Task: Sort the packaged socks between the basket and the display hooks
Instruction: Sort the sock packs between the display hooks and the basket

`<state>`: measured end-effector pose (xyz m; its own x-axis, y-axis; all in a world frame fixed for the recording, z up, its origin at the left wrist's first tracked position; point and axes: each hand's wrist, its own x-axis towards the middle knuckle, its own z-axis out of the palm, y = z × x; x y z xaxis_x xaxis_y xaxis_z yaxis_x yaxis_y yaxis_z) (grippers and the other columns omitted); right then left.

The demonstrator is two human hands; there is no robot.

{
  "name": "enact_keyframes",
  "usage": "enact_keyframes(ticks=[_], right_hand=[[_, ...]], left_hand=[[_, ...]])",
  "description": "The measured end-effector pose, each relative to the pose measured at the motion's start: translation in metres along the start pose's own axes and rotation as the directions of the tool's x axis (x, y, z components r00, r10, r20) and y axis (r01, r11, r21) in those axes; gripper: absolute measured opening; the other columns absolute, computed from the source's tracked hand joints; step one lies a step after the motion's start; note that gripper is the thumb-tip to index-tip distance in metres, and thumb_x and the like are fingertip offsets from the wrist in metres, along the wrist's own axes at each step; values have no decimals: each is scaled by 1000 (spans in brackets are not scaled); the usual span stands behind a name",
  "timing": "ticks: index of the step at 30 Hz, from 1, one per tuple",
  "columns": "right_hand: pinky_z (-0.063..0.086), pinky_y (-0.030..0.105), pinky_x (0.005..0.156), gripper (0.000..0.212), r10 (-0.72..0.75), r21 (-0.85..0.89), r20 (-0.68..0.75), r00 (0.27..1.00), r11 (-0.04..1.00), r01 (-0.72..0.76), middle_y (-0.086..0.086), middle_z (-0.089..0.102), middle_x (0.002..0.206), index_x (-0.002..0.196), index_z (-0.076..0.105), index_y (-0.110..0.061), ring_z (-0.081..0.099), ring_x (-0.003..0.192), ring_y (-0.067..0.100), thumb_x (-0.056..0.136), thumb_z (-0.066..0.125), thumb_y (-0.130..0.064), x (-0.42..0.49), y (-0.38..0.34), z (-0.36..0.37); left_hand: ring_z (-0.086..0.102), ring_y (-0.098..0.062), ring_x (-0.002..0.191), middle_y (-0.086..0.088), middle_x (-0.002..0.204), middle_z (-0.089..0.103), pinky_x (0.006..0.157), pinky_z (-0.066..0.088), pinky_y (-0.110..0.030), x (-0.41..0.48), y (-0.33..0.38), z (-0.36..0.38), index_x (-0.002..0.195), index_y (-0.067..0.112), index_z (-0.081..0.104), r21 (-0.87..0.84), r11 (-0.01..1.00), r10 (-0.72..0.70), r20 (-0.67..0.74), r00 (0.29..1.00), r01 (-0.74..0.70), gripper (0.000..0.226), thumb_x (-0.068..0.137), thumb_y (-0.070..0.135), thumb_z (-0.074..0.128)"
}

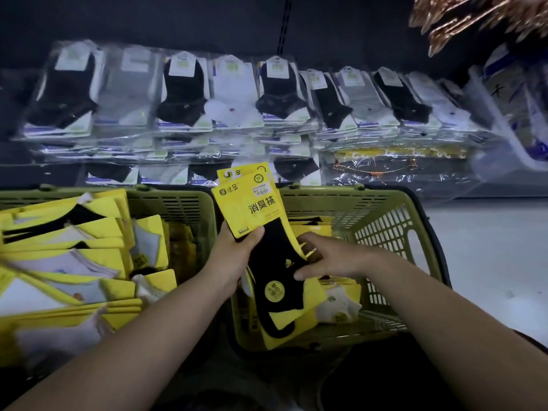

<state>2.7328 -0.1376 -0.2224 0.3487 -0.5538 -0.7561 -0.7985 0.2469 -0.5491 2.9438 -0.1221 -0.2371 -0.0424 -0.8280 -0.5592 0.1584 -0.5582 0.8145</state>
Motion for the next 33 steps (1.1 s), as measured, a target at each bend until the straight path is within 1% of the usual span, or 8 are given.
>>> enact_keyframes(ticks=[4, 8, 14, 21, 25, 28, 30, 33], right_hand=[[38, 39, 107, 107, 146, -359, 105, 984, 928, -99, 1, 24, 155, 150, 10, -26, 35, 136, 23, 70, 78, -48, 14, 32, 11], [43, 34, 92, 95, 128, -609, 92, 987, 792, -46, 12, 36, 147, 148, 23, -19, 44, 126, 31, 73, 78, -37, 32, 55, 47], [42, 37, 92, 58, 1, -661, 57, 998, 749, 37, 15, 46, 136, 136, 44, -15, 47, 119, 33, 84, 68, -27, 36, 66, 56], [34, 26, 99, 56, 124, -400, 10, 992, 910, -110, 10, 44, 144, 142, 37, -10, 44, 128, 24, 91, 60, -20, -4, 81, 21], [37, 2, 66, 11, 101, -232, -123, 987, 964, -127, 4, 66, 107, 101, 63, -18, 58, 96, 17, 90, 62, -17, -38, 76, -36], [50, 14, 61, 9, 120, 109, -181, 976, 989, -101, -6, 70, 94, 92, 65, -27, 66, 85, 13, 89, 64, -18, -60, 60, -75], [56, 26, 72, 21, 56, 374, -232, 971, 927, 35, 1, 73, 104, 104, 66, -21, 69, 92, 17, 83, 66, -16, -63, 47, -87], [57, 30, 74, 39, -62, 726, -292, 954, 635, 263, 6, 71, 109, 114, 62, -13, 68, 97, 22, 75, 62, -13, -51, 18, -82]], left_hand=[[57, -26, 118, -3, 125, 63, 104, 42, -51, 18, 11, -4, 132, 21, 49, 61, 998, -25, -48, 999, 28, 40, 94, 17, 59], [56, -24, 117, -2, 122, 63, 106, 41, -47, 34, 20, -7, 125, 19, 50, 69, 995, -71, -17, 997, 72, 33, 95, 9, 57], [57, -19, 111, -2, 121, 64, 102, 41, -38, 49, 43, -14, 127, 25, 49, 163, 980, -137, 120, 983, 116, 42, 92, 1, 56], [59, -17, 104, 6, 104, 67, 98, 41, -34, 49, 75, -12, 107, 30, 55, 235, 964, -156, 105, 982, 128, 33, 93, 0, 55], [56, -23, 115, -5, 125, 62, 102, 41, -36, 47, 86, -11, 129, 21, 48, 235, 968, -107, 64, 992, 89, 41, 94, 1, 54], [56, -21, 116, -5, 127, 61, 101, 42, -35, 49, 87, -10, 134, 20, 46, 149, 985, -96, 51, 994, 88, 43, 95, 4, 53], [56, -19, 114, -4, 129, 60, 94, 43, -29, 53, 83, -10, 140, 18, 43, 77, 995, -74, 65, 995, 69, 45, 97, 6, 50], [56, -23, 120, -8, 133, 59, 102, 42, -34, 55, 77, -7, 140, 15, 44, -106, 991, -64, 114, 991, 76, 41, 100, 13, 46]])
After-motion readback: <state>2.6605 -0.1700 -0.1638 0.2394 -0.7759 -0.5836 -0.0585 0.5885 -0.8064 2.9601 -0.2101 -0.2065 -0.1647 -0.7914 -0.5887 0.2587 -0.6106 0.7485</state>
